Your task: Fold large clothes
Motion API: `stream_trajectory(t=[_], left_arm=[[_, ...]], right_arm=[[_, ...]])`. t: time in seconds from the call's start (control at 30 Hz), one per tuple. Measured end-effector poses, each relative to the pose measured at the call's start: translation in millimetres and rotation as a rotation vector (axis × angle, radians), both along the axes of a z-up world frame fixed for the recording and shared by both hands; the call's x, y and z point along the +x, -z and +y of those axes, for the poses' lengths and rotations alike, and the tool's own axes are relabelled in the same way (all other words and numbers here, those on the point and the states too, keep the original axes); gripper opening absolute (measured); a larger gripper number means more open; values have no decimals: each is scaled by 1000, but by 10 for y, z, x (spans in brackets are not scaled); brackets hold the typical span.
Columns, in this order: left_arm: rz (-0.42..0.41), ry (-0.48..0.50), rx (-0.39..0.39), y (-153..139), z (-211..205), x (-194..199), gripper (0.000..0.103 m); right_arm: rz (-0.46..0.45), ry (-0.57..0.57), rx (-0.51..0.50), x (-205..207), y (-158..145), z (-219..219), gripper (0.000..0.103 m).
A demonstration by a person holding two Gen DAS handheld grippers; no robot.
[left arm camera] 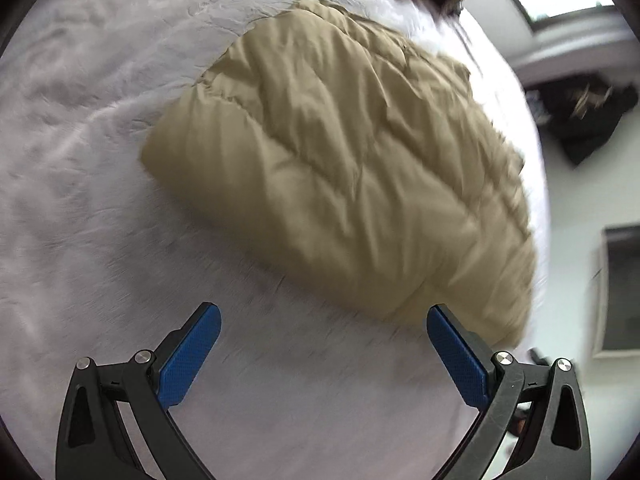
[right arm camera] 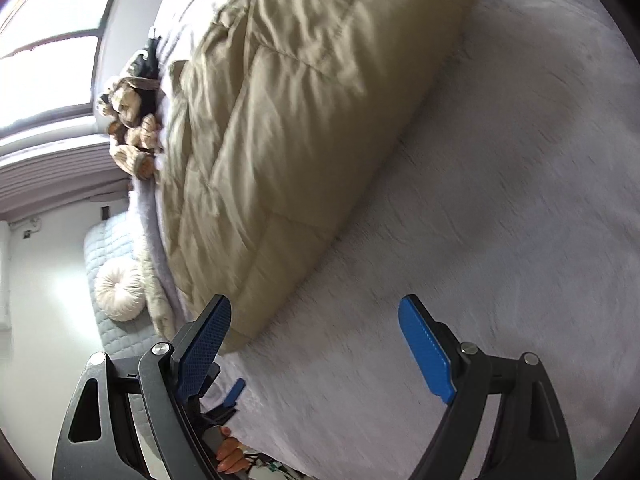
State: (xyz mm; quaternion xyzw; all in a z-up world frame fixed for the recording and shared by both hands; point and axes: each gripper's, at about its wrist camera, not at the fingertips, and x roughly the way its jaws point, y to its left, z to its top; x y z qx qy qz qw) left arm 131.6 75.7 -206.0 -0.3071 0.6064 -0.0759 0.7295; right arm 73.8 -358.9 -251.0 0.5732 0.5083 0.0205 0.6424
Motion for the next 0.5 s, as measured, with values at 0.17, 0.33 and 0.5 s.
stream_trajectory(t=[0.17, 0.33, 0.5], left_arm=[[-48, -21, -48, 241, 34, 202, 103], [-131, -42, -54, 319, 7, 404, 103], [-184, -138, -39, 402, 18, 611, 103]], right_arm=[[-84, 54, 54, 222, 181, -106, 88], [-148, 57, 110, 449, 420, -127, 88], [-213, 84, 168, 607, 598, -171, 89]])
